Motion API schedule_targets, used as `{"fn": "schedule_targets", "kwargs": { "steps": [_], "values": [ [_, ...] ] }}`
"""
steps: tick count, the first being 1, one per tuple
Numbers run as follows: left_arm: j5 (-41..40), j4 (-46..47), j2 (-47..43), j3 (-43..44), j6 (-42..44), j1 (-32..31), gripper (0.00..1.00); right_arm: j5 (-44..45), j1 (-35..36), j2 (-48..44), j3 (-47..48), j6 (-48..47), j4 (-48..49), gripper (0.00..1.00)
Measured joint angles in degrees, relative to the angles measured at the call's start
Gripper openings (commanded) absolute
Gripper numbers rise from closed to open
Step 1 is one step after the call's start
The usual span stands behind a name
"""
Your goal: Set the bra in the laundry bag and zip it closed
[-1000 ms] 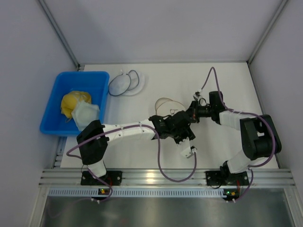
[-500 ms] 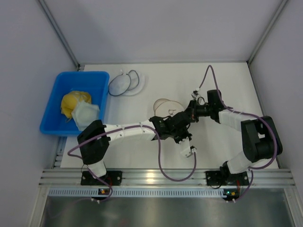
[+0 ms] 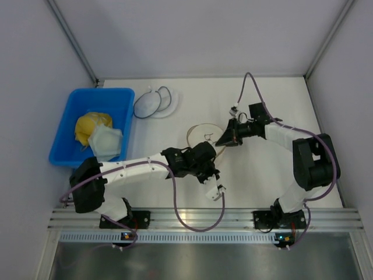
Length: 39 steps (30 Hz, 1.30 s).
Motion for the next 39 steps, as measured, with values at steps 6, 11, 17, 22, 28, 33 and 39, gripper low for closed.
{"fn": "schedule_targets", "kwargs": {
  "steps": [6, 11, 17, 22, 28, 33, 39],
  "values": [
    [1.77, 0.48, -4.90, -2.45, -2.86, 0.07, 0.00, -2.08, 2.25, 4.81, 10.19, -8.24, -12.20, 0.10],
    [4.22, -1.57, -3.37, 0.76, -10.34, -0.46, 0.00, -0.39, 2.95, 6.93, 17.14, -12.81, -17.20, 0.62],
    [7.06, -1.09, 2.08, 6.25, -21.22, -0.24, 0.00, 4.35, 1.68, 6.01, 21.11, -19.47, -22.47, 0.84],
    [7.50, 1.07, 3.56, 7.76, -25.88, 1.05, 0.00, 7.37, -1.29, 2.78, 21.03, -25.53, -31.36, 0.73],
    [8.76, 1.81, 4.66, 9.60, -26.45, 2.84, 0.00, 5.44, -1.05, -0.59, 19.78, -28.37, -36.50, 0.65],
    [9.27, 1.92, 6.25, 11.96, -26.43, 4.09, 0.00, 3.50, 1.97, -0.57, 17.59, -28.76, -37.38, 0.52],
    [10.12, 1.97, 6.95, 12.72, -26.38, 4.66, 0.00, 2.62, 5.14, -0.55, 16.06, -28.92, -37.24, 0.03]
  ]
}}
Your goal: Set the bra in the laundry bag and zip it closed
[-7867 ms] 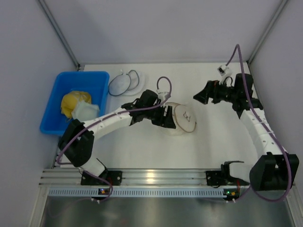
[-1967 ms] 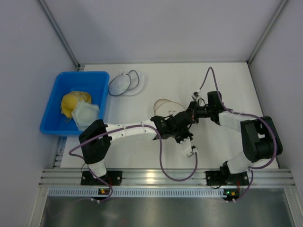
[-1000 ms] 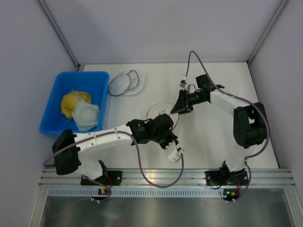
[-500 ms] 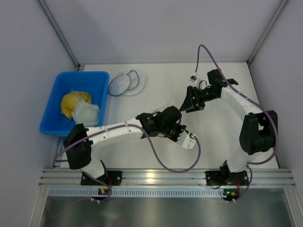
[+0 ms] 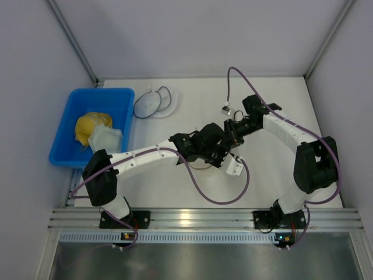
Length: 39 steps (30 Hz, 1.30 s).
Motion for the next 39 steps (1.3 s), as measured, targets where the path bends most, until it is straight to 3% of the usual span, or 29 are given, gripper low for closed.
{"fn": "schedule_targets", "kwargs": {
  "steps": [14, 22, 25, 26, 29, 32, 39],
  "values": [
    [2.99, -1.79, -6.75, -8.52, -0.17, -0.33, 0.00, 0.76, -1.07, 5.79, 8.48, 0.13, -0.92, 0.00],
    [3.10, -1.92, -11.28, -13.09, -5.05, -0.50, 0.00, 1.11, -0.81, 11.06, 13.99, -1.55, -3.08, 0.00],
    [2.67, -1.68, -11.15, -12.79, -10.29, -0.50, 0.00, 1.14, -0.50, 11.61, 13.99, -0.59, -3.17, 0.20],
    [2.56, -1.84, -10.84, -12.26, -12.15, -0.52, 0.00, 1.16, -0.46, 11.61, 14.05, -0.33, -3.10, 0.36],
    [2.54, -3.04, -8.44, -9.03, -17.51, -1.07, 0.00, 2.67, -0.68, 11.61, 15.58, -0.20, -2.78, 0.65],
    [2.23, -3.43, -5.31, -5.18, -20.46, -1.14, 0.00, 4.81, -1.16, 10.99, 17.18, -2.08, -2.95, 0.72],
    [0.44, -3.19, -0.42, 2.19, -20.79, 0.52, 0.00, 8.33, -2.56, 1.81, 11.78, -5.57, -5.99, 0.70]
  ]
}}
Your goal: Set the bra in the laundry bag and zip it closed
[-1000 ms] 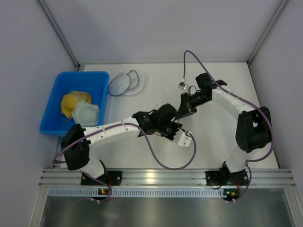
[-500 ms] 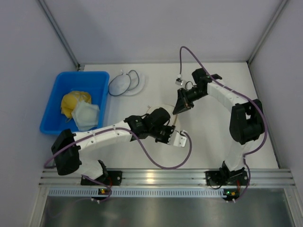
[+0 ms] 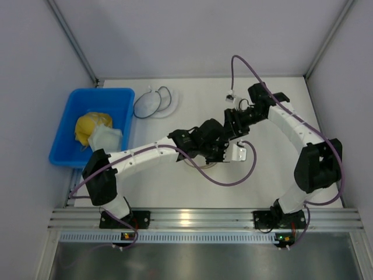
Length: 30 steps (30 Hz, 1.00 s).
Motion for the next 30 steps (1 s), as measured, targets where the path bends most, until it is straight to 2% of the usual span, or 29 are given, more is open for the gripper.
{"fn": "schedule_targets", "kwargs": {
  "steps": [7, 10, 11, 13, 14, 20, 30],
  "values": [
    [-0.39, 0.00, 2.36, 2.80, 2.45, 0.50, 0.00, -3.91, 1.49, -1.27, -5.46, 0.66, -1.25, 0.67],
    [-0.37, -0.13, 2.60, 3.15, 3.17, 0.37, 0.00, -4.98, 2.84, 0.20, -6.51, 1.36, -0.39, 0.42],
    [-0.39, -0.09, 2.64, 3.19, 3.39, 0.33, 0.00, -5.31, 3.32, 0.59, -6.71, 1.62, -0.39, 0.23],
    [-0.24, -0.09, 2.67, 3.19, 3.50, 0.33, 0.00, -5.62, 4.07, 1.16, -6.93, 1.99, -0.35, 0.03],
    [-0.09, -0.07, 2.67, 3.19, 3.58, 0.33, 0.00, -5.70, 4.22, 1.31, -6.91, 2.10, -0.28, 0.00],
    [2.10, 1.16, 0.72, -1.42, 4.44, 0.50, 0.00, -5.73, 4.17, 2.29, -5.03, 2.10, -0.92, 0.00],
    [3.69, 0.72, -9.38, -13.60, 4.90, 0.15, 0.00, -5.84, 4.26, 9.97, 5.14, -2.82, -5.95, 0.00]
  ]
}}
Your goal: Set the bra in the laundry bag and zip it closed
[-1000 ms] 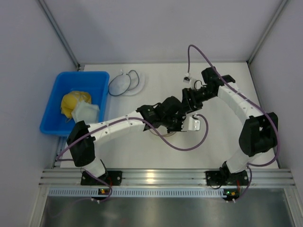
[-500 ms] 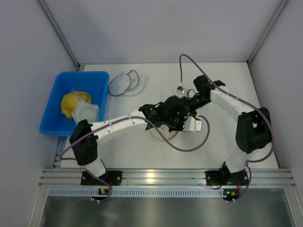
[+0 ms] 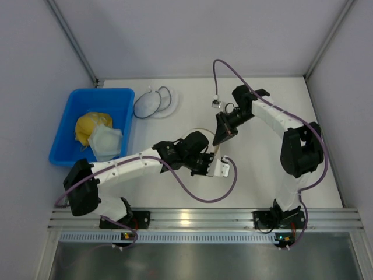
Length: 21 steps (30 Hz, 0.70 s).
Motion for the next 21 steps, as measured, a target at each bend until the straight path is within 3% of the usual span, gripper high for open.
{"fn": "schedule_targets", "kwargs": {
  "steps": [3, 4, 6, 7, 10, 12, 21],
  "values": [
    [0.28, 0.57, -2.08, -2.38, 0.00, -0.17, 0.00, -0.17, 0.17, 1.46, 1.44, -1.14, -2.01, 0.02],
    [0.24, 0.52, -2.25, -2.60, -0.07, -0.37, 0.00, -0.31, 0.22, 1.70, 1.66, -1.25, -2.43, 0.15],
    [0.31, 0.33, -1.97, -2.25, -1.31, -0.85, 0.00, -0.31, 0.31, 1.75, 1.77, -1.49, -3.13, 0.30],
    [0.50, -0.39, -1.62, -1.75, -2.14, -1.14, 0.00, 0.02, 0.24, 1.73, 2.01, -1.51, -3.08, 0.50],
    [0.61, -2.82, 2.69, 2.58, -5.81, -2.25, 0.00, 1.64, -0.39, 0.83, 2.25, -1.64, -2.56, 0.73],
    [0.42, -2.45, 5.68, 5.44, -7.65, -2.56, 0.00, 3.10, -0.96, -0.68, 2.05, -1.49, -2.49, 0.77],
    [-2.93, -1.44, 10.38, 14.71, -10.25, -2.32, 0.00, 3.23, -5.38, -13.51, -10.43, -0.94, -2.19, 0.73]
  ]
}}
